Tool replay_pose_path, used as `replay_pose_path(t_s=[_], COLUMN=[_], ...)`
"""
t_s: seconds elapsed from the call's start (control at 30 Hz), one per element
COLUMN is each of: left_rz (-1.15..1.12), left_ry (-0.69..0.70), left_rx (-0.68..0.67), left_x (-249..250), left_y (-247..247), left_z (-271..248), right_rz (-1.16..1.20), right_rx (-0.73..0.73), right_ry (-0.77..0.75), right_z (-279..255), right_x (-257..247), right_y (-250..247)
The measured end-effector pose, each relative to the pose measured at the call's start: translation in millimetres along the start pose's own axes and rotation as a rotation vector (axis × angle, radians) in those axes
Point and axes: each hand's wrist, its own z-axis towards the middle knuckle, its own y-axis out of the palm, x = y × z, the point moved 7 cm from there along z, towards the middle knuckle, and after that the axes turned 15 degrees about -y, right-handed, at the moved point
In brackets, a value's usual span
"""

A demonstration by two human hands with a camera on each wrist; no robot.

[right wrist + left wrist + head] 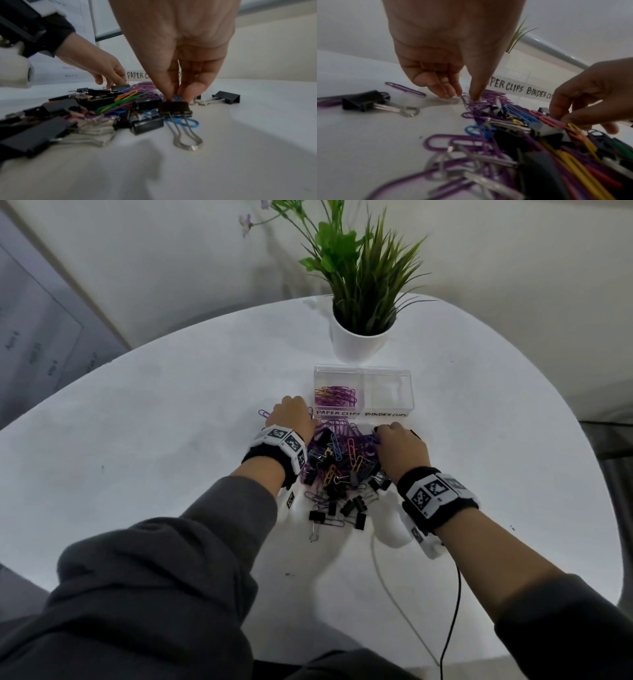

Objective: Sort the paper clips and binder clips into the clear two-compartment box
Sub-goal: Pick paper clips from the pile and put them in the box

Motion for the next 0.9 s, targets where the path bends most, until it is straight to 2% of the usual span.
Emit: replay_pose_path(t_s=[0.2, 0.37, 0.47, 0.7, 0.83, 0.9], left_rz=[0.023, -0.056, -0.06, 0.011, 0.034, 0.033], left_ry=[0.029, 0.087, 0.117, 0.22, 0.19, 0.19], left_rx=[-0.016, 0.001, 0.03, 0.031, -0.013, 0.013], left_x=[-9.0, -20.6, -20.6, -10.9, -13.1, -12.7], left_y=[-2.3, -5.8, -10.3, -7.5, -0.3, -1.8], left_z=[-3.7, -13.3, -17.8, -31.0, -29.4, -29.9], right_rz=[-0.02, 0.33, 0.467, 0.571, 0.661, 0.681], right_rx=[0.038, 0.134, 0.132, 0.052, 0.043, 0.042], right_ry=[-0.063, 0.001, 0.008, 0.103, 0.121, 0.128], right_z=[-8.1, -10.4, -6.8, 4.4, 5.9, 5.1], right_x=[1.8, 13.8, 9.9, 3.8, 3.5, 5.7], right_y=[-5.4, -16.3, -17.5, -7.4, 0.5, 2.9])
